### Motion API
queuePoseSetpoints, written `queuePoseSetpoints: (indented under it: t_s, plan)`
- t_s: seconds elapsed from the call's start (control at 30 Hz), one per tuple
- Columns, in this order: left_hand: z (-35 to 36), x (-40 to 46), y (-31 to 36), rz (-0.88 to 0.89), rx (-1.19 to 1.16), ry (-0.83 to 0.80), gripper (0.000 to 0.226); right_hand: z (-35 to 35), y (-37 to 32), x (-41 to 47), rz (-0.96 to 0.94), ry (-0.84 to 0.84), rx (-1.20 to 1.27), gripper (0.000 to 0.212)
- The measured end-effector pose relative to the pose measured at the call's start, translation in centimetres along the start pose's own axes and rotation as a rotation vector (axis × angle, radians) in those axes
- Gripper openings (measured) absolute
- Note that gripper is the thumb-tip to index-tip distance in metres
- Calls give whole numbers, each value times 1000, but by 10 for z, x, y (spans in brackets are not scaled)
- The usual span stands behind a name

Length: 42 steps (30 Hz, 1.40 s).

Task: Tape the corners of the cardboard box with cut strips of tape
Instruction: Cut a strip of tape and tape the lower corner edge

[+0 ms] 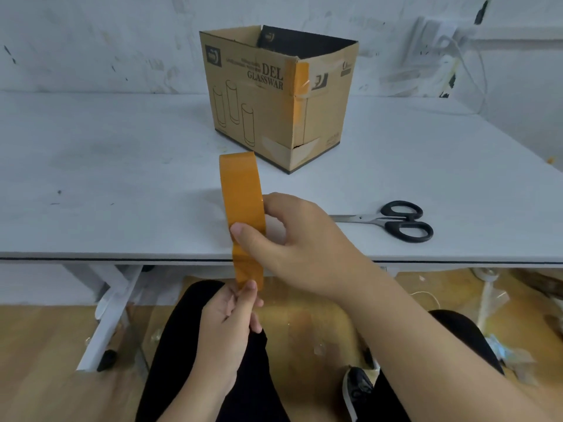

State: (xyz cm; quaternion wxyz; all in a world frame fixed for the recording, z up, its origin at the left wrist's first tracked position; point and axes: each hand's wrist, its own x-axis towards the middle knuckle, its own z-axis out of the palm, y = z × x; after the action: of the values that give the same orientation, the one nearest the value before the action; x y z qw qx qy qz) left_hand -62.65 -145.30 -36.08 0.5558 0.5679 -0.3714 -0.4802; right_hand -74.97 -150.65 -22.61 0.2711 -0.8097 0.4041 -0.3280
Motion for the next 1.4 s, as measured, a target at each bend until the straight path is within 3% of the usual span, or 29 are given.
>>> queuePoseSetpoints:
  t_s: [0.23, 0.53, 0.67, 0.77, 0.87, 0.93, 1.03, 1.4]
  plan:
    - [1, -10, -3, -13, -29, 45, 47, 21, 6, -10, -33, 224, -84, 43]
    - [-3, 10, 2, 49, 28, 18, 27, 18, 7, -12, -34, 162, -40, 42]
    - [-4, 12, 3, 75, 70, 21, 36, 9, 2, -16, -29, 88, -20, 44]
    - [-3, 11, 3, 18, 52, 42, 36, -15, 8, -22, 18, 153, 16, 40]
    - [-5, 9, 0, 18, 109, 34, 44, -55, 29, -30, 142, 253, -232, 24]
    - [-5, 6, 0, 35, 115, 31, 48, -83, 50, -36, 348, 224, -480, 27]
    - [-4, 3, -1, 43, 94, 29, 50, -109, 71, -48, 547, 142, -575, 26]
    - [-6, -1, 0, 42, 80, -15, 42, -127, 67, -56, 344, -19, -626, 18]
